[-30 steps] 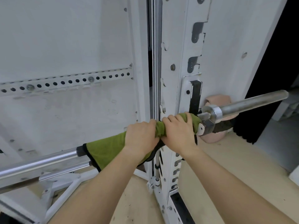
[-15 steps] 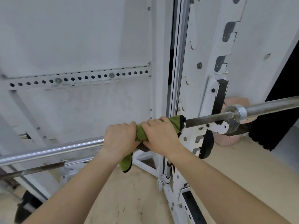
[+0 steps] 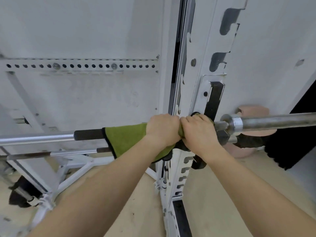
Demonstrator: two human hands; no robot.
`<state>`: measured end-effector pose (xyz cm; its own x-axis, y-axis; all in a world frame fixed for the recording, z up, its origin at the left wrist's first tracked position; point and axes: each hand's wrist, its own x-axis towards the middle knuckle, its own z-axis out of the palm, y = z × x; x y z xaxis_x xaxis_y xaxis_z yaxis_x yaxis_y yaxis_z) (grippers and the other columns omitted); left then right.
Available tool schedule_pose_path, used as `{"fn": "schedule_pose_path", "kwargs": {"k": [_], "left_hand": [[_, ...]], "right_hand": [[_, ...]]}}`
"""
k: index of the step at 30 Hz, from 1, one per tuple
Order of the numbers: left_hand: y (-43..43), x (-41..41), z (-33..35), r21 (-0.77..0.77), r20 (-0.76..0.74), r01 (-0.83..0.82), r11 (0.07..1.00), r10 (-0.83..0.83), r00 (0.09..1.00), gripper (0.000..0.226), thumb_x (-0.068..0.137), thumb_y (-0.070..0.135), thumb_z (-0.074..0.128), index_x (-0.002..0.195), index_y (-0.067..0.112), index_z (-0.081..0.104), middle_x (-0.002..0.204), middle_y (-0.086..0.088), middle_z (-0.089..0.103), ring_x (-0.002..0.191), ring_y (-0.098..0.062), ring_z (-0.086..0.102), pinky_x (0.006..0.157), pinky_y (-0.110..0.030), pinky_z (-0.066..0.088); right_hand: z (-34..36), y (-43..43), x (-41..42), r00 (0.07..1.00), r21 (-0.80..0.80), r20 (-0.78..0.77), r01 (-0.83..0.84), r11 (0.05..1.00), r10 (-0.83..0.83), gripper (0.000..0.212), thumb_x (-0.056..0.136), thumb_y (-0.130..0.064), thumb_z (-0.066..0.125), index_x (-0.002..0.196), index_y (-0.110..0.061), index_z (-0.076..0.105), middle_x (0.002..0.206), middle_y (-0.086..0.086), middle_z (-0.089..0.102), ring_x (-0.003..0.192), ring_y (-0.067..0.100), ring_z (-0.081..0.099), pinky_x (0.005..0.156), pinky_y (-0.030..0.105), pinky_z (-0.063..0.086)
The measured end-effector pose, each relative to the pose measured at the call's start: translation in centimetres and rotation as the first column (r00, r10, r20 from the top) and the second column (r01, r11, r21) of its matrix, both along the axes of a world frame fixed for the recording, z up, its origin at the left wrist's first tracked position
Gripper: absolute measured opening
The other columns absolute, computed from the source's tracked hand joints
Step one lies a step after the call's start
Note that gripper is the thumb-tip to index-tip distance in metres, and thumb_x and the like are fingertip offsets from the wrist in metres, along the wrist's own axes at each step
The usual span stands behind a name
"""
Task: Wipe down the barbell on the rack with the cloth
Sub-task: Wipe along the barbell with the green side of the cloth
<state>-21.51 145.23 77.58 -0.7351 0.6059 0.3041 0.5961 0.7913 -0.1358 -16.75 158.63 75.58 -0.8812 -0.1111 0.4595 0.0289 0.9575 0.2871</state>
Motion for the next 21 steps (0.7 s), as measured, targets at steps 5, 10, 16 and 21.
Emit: {"fn": "schedule_pose_path", "kwargs": {"k": [5,10,16,21], "left_hand": [[-1.9,0.2,-0.5,-0.035,-0.086,-0.02,0.999,0.017,0.996,0.028,0.084,0.04,0.057,0.098,0.018,0.047,0.065,0.004,0.038,0.059,-0.024,0.044,0.049,-0.029,0.024],[-11.1,-0.3,-1.3,-0.061,-0.205,-0.108,0.992,0.093,0.974,0.027,0.08,0.031,0.057,0.085,0.018,0.034,0.058,0.007,0.034,0.052,-0.021,0.041,0.047,-0.027,0.018],[-23.9,-1.9,-1.5,-0.048,-0.263,-0.273,0.961,0.251,0.932,0.04,0.06,0.031,0.075,0.067,0.017,0.037,0.044,0.006,0.03,0.036,-0.02,0.026,0.045,-0.024,0.017],[-21.3,-2.0,-2.1,0.013,-0.236,-0.268,0.963,0.263,0.935,0.033,0.075,0.045,0.062,0.075,0.018,0.044,0.054,0.004,0.047,0.044,-0.023,0.041,0.049,-0.027,0.027]], "right_hand": [[0.0,-1.2,0.1,1.0,-0.093,0.026,-0.001,0.996,0.003,0.026,0.07,-0.033,0.073,0.085,-0.019,0.057,0.08,-0.001,0.067,0.08,0.026,0.065,0.088,0.043,0.042],[-0.7,-10.6,-1.4,0.986,-0.137,-0.026,-0.166,0.976,0.164,0.035,0.07,-0.033,0.077,0.09,-0.013,0.057,0.079,0.003,0.064,0.073,0.027,0.063,0.068,0.039,0.042],[-0.6,-22.3,-3.3,0.95,-0.115,-0.065,-0.311,0.943,0.306,0.038,0.065,-0.034,0.08,0.087,-0.013,0.058,0.073,0.003,0.063,0.065,0.025,0.062,0.06,0.033,0.028],[-1.0,-19.5,-2.8,0.933,-0.085,-0.062,-0.359,0.93,0.354,0.04,0.076,-0.035,0.07,0.108,-0.015,0.057,0.092,0.003,0.063,0.082,0.025,0.062,0.073,0.038,0.039]]}}
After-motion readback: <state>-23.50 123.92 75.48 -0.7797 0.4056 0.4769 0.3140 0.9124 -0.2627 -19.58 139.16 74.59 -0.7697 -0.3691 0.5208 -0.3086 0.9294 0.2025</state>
